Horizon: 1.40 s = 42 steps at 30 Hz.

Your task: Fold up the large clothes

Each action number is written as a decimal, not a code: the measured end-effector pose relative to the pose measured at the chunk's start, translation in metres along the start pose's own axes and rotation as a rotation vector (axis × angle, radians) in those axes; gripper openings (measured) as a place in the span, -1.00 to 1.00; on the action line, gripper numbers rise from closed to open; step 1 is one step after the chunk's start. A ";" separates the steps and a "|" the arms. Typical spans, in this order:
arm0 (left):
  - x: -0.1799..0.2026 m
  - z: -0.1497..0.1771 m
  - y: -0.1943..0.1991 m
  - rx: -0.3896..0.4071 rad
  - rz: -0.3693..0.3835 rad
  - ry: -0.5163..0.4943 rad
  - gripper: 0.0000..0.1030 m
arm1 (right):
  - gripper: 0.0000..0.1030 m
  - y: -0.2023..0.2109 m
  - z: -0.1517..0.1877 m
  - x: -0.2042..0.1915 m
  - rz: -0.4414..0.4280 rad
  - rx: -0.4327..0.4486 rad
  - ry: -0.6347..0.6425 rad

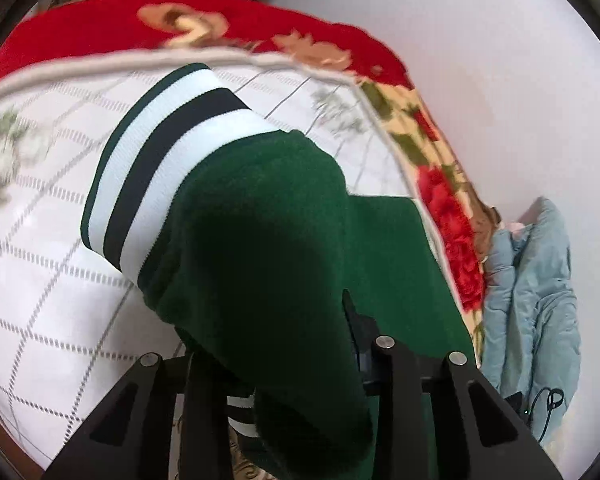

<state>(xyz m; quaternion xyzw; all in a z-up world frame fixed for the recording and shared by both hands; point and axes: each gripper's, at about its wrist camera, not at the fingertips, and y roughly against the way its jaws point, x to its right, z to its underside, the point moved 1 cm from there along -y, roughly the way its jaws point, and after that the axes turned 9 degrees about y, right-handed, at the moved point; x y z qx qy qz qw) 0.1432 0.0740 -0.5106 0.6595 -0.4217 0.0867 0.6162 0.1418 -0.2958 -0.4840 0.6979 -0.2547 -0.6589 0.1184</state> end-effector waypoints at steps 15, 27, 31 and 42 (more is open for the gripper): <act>0.149 -0.058 -0.060 0.018 0.133 -0.087 -0.45 | -0.22 0.073 -0.174 -0.095 -0.036 0.133 0.116; 0.260 -0.063 -0.237 0.011 0.217 -0.095 -0.45 | -0.22 0.111 -0.423 -0.023 0.004 0.176 0.178; 0.265 -0.056 -0.292 0.012 0.196 -0.091 -0.45 | -0.22 0.098 -0.467 0.036 0.018 0.144 0.178; 0.254 -0.031 -0.310 -0.068 -0.002 -0.217 0.08 | 0.57 0.067 -0.459 0.120 0.254 0.021 0.137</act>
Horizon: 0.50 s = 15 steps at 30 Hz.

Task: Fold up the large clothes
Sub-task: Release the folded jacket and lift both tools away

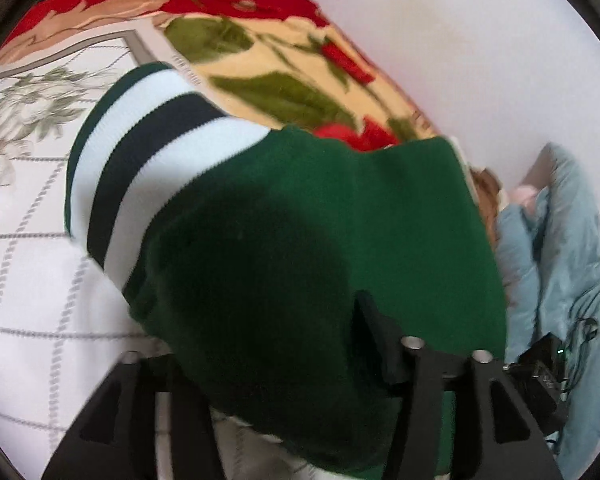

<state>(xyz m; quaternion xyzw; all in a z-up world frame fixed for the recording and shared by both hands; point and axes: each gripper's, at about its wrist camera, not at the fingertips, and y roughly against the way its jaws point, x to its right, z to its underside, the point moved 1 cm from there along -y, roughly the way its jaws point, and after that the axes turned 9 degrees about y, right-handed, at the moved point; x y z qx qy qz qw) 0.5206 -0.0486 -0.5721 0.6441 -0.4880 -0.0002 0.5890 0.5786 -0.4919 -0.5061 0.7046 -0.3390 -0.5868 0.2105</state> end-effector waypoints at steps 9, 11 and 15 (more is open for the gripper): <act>0.048 0.039 0.065 0.075 -0.291 -0.508 0.98 | 1.00 0.020 0.069 -0.123 0.775 0.112 0.166; 0.058 0.046 0.088 0.103 -0.329 -0.588 0.99 | 1.00 0.020 0.085 -0.148 0.866 0.112 0.173; 0.069 0.044 0.132 0.095 -0.329 -0.627 0.99 | 1.00 0.049 0.132 -0.149 0.909 0.122 0.139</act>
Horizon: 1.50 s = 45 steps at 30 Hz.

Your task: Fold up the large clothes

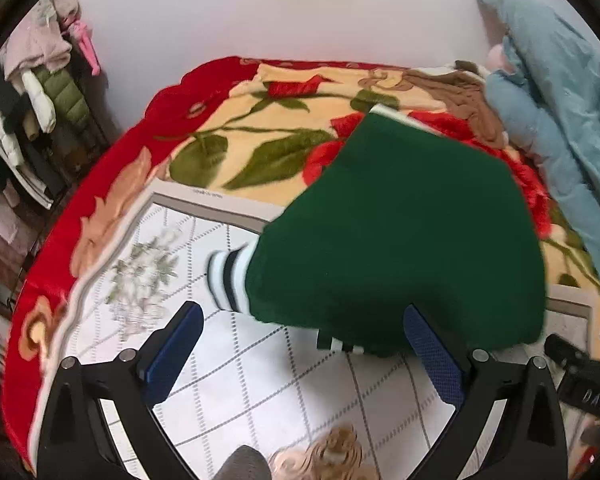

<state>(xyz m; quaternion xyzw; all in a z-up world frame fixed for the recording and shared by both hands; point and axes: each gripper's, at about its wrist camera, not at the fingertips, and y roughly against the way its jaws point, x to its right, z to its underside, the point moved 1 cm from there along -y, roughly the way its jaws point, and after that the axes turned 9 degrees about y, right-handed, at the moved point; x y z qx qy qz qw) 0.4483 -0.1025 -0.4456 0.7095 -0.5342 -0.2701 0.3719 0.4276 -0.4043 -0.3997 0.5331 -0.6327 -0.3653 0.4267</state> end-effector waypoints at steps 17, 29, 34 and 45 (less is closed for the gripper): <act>-0.075 -0.025 0.262 0.037 0.149 -0.102 0.99 | 1.00 0.360 0.124 -0.035 0.155 0.231 -0.109; -0.101 -0.024 0.438 0.119 0.243 -0.150 0.99 | 1.00 0.571 0.215 -0.032 0.177 0.358 -0.192; -0.105 -0.019 0.476 0.126 0.236 -0.143 0.99 | 1.00 0.629 0.239 -0.029 0.146 0.410 -0.179; -0.117 -0.010 0.526 0.141 0.193 -0.111 0.99 | 1.00 0.701 0.260 -0.027 0.136 0.467 -0.125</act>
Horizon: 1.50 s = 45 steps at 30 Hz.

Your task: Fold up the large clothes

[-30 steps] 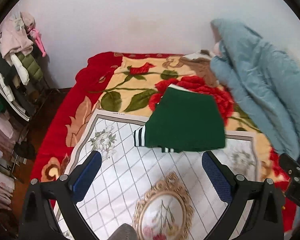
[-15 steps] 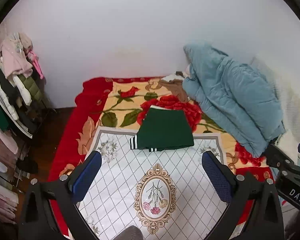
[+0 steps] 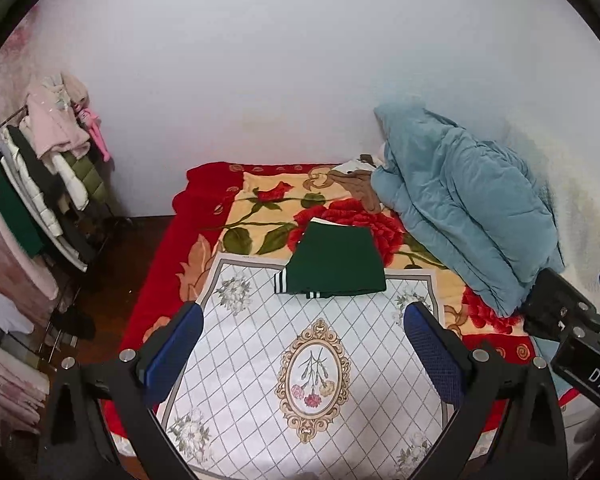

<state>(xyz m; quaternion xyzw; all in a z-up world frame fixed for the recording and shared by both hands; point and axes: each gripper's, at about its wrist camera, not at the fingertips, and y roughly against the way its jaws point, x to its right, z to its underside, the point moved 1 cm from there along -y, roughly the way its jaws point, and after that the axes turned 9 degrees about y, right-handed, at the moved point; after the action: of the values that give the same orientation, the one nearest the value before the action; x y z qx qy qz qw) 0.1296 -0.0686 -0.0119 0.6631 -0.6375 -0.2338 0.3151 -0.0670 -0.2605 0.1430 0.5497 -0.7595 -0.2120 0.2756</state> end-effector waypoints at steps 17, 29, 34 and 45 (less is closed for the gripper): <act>-0.010 0.003 0.026 0.024 -0.042 0.048 0.99 | 1.00 0.020 -0.020 -0.003 -0.072 0.002 0.057; -0.009 0.004 0.030 0.029 -0.049 0.039 0.99 | 1.00 0.016 -0.020 -0.001 -0.095 -0.014 0.055; -0.012 0.006 0.035 0.037 -0.051 0.039 0.99 | 1.00 0.016 -0.019 0.000 -0.101 -0.016 0.056; -0.014 0.003 0.041 0.043 -0.049 0.036 0.99 | 1.00 0.020 -0.017 0.001 -0.080 -0.012 0.069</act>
<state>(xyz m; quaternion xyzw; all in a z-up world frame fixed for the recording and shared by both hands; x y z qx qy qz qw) 0.0981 -0.0543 0.0137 0.6893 -0.6201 -0.2158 0.3062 -0.0701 -0.2554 0.1689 0.5848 -0.7258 -0.2083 0.2964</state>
